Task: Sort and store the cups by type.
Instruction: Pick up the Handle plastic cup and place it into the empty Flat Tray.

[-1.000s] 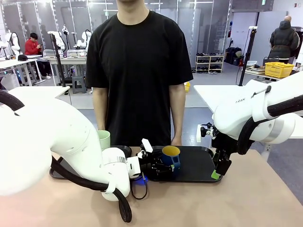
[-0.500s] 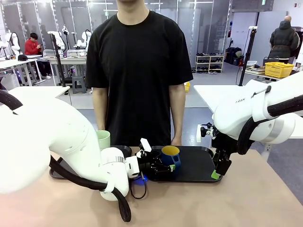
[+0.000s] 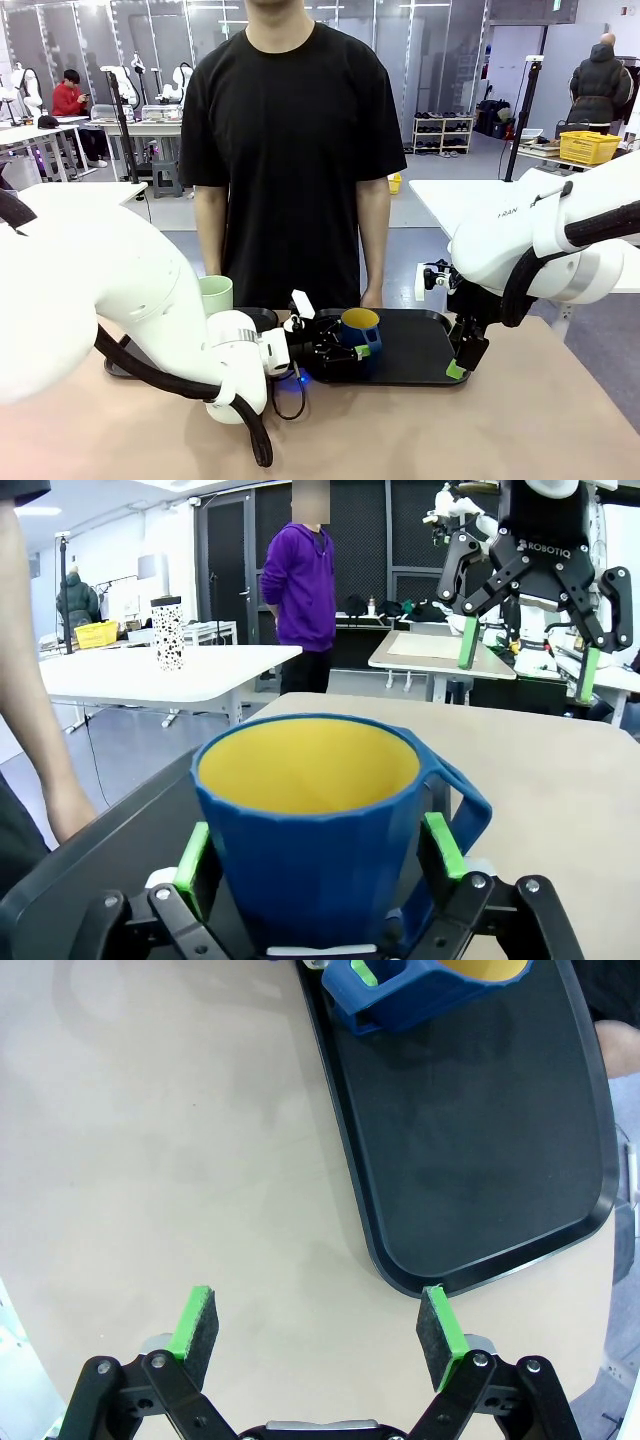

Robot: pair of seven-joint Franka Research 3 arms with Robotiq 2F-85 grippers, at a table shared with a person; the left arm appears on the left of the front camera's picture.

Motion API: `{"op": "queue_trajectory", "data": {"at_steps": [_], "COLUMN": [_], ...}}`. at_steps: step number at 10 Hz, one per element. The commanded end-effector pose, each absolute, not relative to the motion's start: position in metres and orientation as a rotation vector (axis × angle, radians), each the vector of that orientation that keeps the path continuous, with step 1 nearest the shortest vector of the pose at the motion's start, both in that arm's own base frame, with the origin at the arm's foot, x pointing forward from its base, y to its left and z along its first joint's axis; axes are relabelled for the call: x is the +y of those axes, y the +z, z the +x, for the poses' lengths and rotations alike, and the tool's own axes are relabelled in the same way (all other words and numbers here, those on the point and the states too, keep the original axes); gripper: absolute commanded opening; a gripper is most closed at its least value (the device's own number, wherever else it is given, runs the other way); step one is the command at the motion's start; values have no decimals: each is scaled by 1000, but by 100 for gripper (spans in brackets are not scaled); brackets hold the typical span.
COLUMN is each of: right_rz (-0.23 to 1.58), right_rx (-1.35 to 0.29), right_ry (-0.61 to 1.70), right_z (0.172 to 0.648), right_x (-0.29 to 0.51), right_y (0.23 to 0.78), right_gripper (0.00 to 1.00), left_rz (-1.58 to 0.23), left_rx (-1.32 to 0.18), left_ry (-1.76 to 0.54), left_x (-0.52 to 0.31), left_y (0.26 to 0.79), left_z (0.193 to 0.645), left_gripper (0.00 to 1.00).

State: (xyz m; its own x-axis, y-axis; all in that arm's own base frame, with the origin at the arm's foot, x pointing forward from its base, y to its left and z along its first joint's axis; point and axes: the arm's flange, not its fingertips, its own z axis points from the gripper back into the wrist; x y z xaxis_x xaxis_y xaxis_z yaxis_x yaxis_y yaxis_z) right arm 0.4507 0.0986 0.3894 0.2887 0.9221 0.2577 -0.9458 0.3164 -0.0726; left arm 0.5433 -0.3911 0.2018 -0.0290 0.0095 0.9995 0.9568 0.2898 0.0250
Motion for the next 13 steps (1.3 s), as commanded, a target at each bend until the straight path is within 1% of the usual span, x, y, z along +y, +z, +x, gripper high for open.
{"op": "queue_trajectory", "data": {"at_steps": [1,9,11,13], "right_rz": [91,91,91,91], "right_rx": [-273,-273,-273,-273], "right_ry": [1256,1256,1256,1256], "right_z": [448,448,448,448], "right_x": [96,96,96,96], "right_y": [389,389,389,389], "right_gripper": [100,100,100,100], "left_rz": [-975,-889,-823,-721], "left_rx": [-1393,-1372,-1332,-1270], "left_ry": [-1002,-982,-1002,-1026], "left_x": [-385,-356,-343,-327], "left_y": [190,198,203,214], "left_z": [511,490,477,459], "left_gripper": [100,100,100,100]}}
